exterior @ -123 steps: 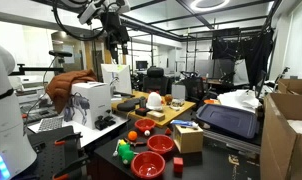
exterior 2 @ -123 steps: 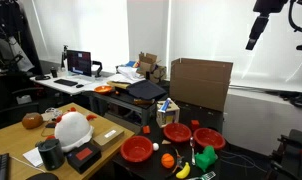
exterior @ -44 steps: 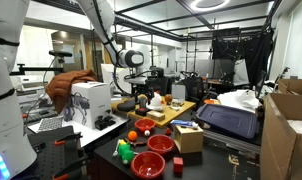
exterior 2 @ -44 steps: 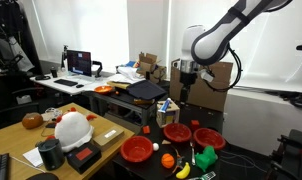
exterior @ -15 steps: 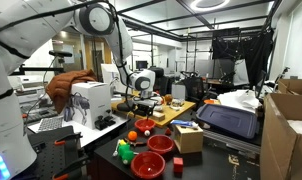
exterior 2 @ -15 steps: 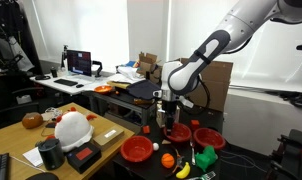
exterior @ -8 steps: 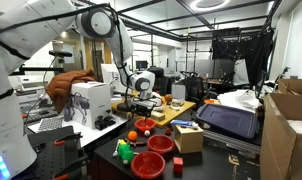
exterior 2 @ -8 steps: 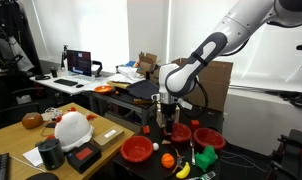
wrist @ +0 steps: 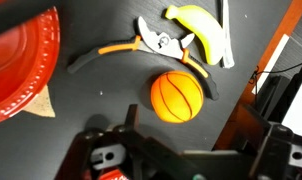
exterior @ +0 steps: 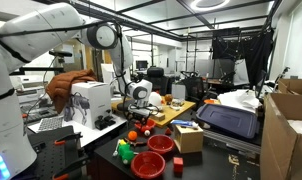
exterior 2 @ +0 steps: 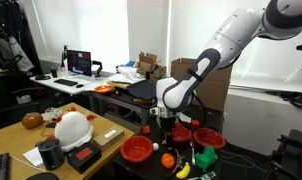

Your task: Pick up the orange ball from the table and put it in the bowl

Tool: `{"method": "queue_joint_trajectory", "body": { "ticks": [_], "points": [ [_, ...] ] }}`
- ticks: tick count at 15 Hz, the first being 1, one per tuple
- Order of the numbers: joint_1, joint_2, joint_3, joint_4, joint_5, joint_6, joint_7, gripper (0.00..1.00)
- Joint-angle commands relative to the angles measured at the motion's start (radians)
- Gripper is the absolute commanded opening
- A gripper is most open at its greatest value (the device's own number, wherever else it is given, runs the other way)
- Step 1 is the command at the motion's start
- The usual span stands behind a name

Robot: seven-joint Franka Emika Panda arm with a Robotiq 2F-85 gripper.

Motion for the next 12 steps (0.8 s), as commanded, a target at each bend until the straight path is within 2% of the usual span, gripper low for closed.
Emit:
{"method": "queue_joint_trajectory", "body": {
  "ticks": [1, 12],
  "points": [
    [0.024, 0.068, -0.014, 0.06, -0.021, 0.016, 0.027, 1.0],
    [0.037, 0.201, -0.015, 0.193, -0.024, 0.007, 0.034, 1.0]
  ]
}}
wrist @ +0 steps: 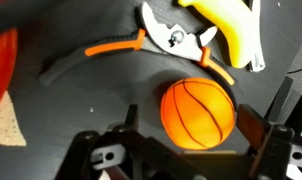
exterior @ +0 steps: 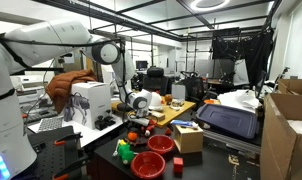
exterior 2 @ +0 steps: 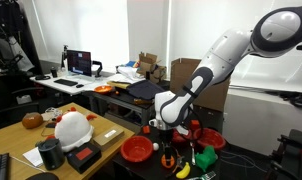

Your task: Pick up the orange ball from the table and put it in the bowl

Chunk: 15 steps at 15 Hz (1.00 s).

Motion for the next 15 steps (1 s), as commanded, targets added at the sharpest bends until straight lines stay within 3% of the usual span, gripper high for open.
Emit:
{"method": "queue_joint_trajectory", "body": {
  "ticks": [1, 3, 11, 15],
  "points": [
    [0.023, 0.033, -0.01, 0.062, -0.018, -0.01, 0.04, 0.75],
    [0.027, 0.039, -0.012, 0.078, -0.018, -0.023, 0.045, 0.68],
    [0.03, -0.015, -0.018, 0.08, -0.028, -0.146, 0.099, 0.1],
    [0.031, -0.079, -0.041, 0.064, -0.031, -0.207, 0.141, 0.04]
  ]
}}
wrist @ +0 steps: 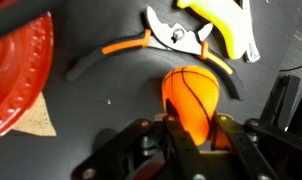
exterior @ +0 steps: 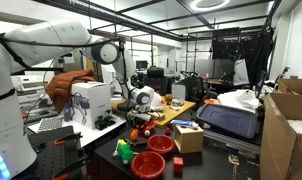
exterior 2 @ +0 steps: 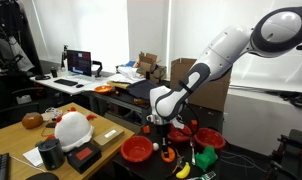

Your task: Pick up the orange ball from the table and put it in the bowl

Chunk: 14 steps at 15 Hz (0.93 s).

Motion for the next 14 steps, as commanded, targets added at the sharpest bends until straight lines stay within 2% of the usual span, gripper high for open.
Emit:
{"method": "queue_joint_trajectory", "body": {
  "ticks": [1, 4, 7, 11, 14],
  "points": [
    [0.009, -0.091, -0.03, -0.025, -0.015, -0.082, 0.052, 0.07],
    [0.019, -0.143, -0.043, -0.007, -0.015, -0.134, 0.086, 0.07],
    [0.014, -0.195, -0.028, 0.014, 0.006, -0.189, 0.1, 0.07],
    [0.039, -0.225, -0.036, 0.08, 0.005, -0.144, 0.146, 0.07],
    [0.058, -0.195, -0.033, 0.162, 0.01, -0.1, 0.165, 0.07]
  ]
}}
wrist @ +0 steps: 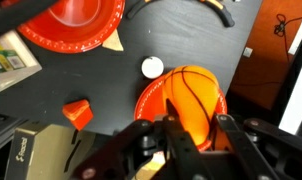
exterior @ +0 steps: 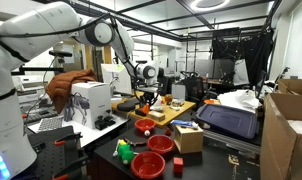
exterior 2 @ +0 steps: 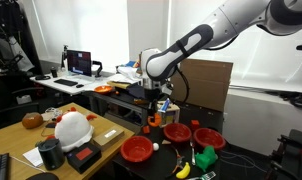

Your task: Pick up the orange ball from the table and put it in the bowl

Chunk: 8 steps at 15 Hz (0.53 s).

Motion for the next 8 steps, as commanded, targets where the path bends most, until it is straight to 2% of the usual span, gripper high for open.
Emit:
{"method": "queue_joint_trajectory", "body": {
  "ticks": [1, 8],
  "points": [
    [0.033, 0.033, -0.01, 0.087, 0.008, 0.05, 0.042, 0.07],
    [0.064, 0.178, -0.024, 0.242, 0.008, 0.151, 0.065, 0.07]
  ]
}}
